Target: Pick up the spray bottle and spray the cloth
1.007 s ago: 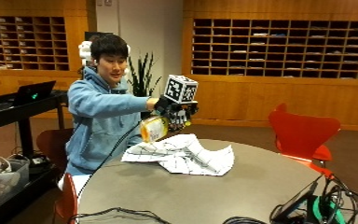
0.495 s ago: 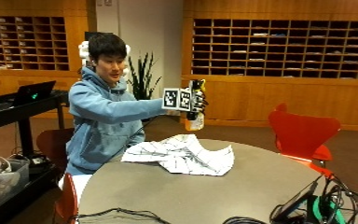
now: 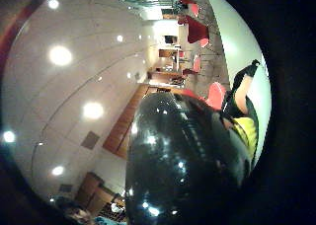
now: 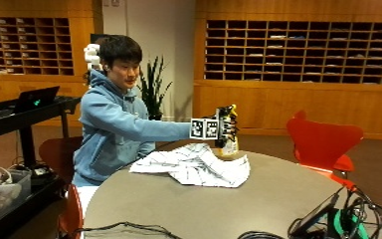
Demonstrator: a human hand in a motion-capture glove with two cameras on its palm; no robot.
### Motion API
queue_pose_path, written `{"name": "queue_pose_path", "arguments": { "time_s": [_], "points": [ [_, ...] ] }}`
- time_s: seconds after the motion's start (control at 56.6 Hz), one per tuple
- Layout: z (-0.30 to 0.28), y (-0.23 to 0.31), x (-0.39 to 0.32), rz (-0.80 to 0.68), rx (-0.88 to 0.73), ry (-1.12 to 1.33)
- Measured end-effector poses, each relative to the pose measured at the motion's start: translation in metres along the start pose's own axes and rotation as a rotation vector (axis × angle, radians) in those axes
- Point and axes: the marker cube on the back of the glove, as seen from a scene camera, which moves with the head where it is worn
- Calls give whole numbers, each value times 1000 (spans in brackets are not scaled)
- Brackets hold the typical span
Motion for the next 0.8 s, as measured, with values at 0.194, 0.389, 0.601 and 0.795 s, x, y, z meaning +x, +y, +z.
{"name": "queue_pose_path", "arguments": {
  "time_s": [0.194,0.389,0.601,0.795],
  "points": [
    [10,-3,22,25,-28,18],
    [20,5,27,8,-127,88],
    [4,22,29,-30,-273,245],
    [-32,43,13,-86,-322,214]
  ]
}}
